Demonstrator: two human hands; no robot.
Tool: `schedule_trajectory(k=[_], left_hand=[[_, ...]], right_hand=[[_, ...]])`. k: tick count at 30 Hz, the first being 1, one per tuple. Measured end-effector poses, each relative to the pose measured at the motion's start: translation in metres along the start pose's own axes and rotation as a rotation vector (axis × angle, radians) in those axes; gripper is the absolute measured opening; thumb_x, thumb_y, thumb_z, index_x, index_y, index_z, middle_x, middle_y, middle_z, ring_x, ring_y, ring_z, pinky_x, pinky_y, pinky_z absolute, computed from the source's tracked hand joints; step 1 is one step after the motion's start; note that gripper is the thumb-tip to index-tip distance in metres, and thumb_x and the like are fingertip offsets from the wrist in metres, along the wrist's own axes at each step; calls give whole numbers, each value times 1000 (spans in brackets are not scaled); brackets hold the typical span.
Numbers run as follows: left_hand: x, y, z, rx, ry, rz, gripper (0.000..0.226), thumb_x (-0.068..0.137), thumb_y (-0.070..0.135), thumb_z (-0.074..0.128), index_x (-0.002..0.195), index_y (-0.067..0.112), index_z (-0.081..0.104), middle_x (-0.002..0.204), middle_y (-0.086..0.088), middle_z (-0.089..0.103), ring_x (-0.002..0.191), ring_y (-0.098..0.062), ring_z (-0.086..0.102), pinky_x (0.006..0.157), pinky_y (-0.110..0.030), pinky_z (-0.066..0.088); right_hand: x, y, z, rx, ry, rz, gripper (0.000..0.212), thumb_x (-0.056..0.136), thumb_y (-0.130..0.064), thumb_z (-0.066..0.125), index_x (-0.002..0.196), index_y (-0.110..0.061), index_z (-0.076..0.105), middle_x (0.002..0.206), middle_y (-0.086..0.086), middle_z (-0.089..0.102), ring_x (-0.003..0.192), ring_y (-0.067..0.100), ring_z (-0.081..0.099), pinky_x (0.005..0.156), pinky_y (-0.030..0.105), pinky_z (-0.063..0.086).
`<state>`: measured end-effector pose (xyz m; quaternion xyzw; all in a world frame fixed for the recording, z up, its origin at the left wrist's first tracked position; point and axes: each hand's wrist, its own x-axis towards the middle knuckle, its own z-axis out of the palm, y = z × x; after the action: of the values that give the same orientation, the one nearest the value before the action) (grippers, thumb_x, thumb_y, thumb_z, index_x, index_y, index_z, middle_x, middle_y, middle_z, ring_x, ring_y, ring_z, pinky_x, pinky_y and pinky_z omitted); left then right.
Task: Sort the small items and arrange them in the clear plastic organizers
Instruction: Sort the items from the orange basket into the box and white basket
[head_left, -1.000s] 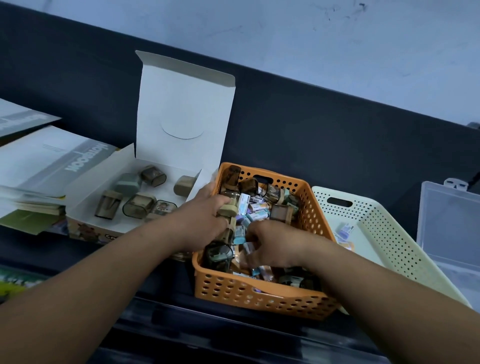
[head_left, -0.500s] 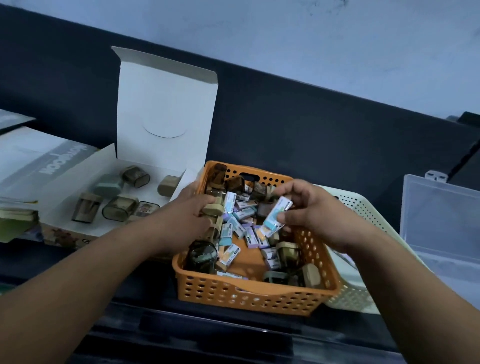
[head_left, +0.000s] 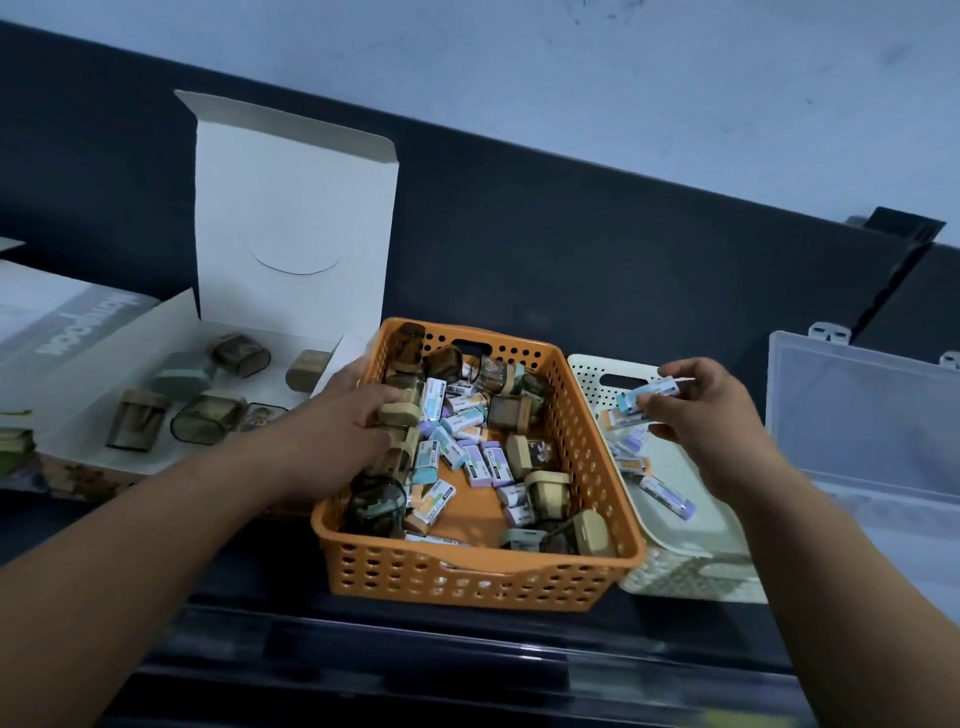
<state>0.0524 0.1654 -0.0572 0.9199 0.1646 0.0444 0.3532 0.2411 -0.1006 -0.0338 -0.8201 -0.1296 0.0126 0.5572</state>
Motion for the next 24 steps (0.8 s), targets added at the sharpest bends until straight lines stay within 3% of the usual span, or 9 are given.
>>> schedule_trajectory(k=[4, 8, 10, 12, 14, 16, 19, 24], left_hand=[[0, -1, 0, 12, -5, -20, 52, 96, 21, 49, 144, 33, 36, 159, 13, -8, 146, -12, 9, 113, -28, 17], [0, 0, -1, 3, -1, -28, 52, 96, 22, 48, 144, 34, 36, 159, 13, -8, 146, -12, 9, 112, -27, 17], [-1, 0, -1, -4, 0, -29, 52, 95, 21, 49, 144, 34, 36, 159, 13, -8, 146, -12, 9, 113, -28, 17], [-2, 1, -1, -9, 2, -30, 51, 96, 21, 49, 144, 33, 36, 159, 13, -7, 146, -13, 11, 112, -28, 18], [-3, 3, -1, -16, 9, -19, 51, 96, 19, 48, 144, 31, 37, 159, 14, -3, 144, -14, 16, 108, -26, 22], [-4, 4, -1, -20, 13, -14, 51, 97, 18, 47, 145, 30, 36, 158, 15, -3, 143, -13, 18, 105, -25, 24], [-5, 4, -2, -27, 9, -22, 53, 97, 20, 47, 146, 30, 34, 158, 18, -6, 143, -13, 19, 102, -24, 25], [-8, 5, -3, 34, -1, -12, 53, 98, 24, 43, 148, 32, 28, 158, 17, -13, 145, -12, 13, 106, -26, 24]], right_hand=[[1, 3, 4, -164, -26, 7, 29, 84, -11, 73, 109, -15, 59, 102, 6, 67, 87, 18, 65, 75, 33, 50], [-12, -16, 28, -301, -43, -214, 22, 88, -18, 70, 107, -24, 61, 108, -7, 65, 101, 10, 60, 81, 26, 46], [-25, -33, 50, -350, -217, -328, 24, 87, -19, 70, 109, -25, 62, 104, -12, 63, 97, 5, 59, 82, 21, 47], [-39, -46, 72, -450, -516, -350, 30, 86, -23, 71, 114, -29, 60, 104, -15, 61, 93, 0, 58, 84, 22, 51], [-45, -53, 95, -632, -784, -363, 42, 84, -29, 72, 124, -33, 56, 117, -14, 56, 99, 4, 58, 90, 30, 53], [-46, -54, 115, -813, -918, -421, 57, 80, -33, 75, 131, -35, 51, 133, -10, 49, 110, 12, 56, 95, 37, 50], [-47, -54, 131, -951, -968, -431, 63, 76, -29, 79, 131, -30, 48, 130, -4, 48, 111, 18, 53, 95, 37, 48], [-50, -47, 130, -1030, -932, -525, 48, 75, -24, 80, 111, -25, 49, 110, -2, 49, 96, 19, 55, 76, 34, 52]])
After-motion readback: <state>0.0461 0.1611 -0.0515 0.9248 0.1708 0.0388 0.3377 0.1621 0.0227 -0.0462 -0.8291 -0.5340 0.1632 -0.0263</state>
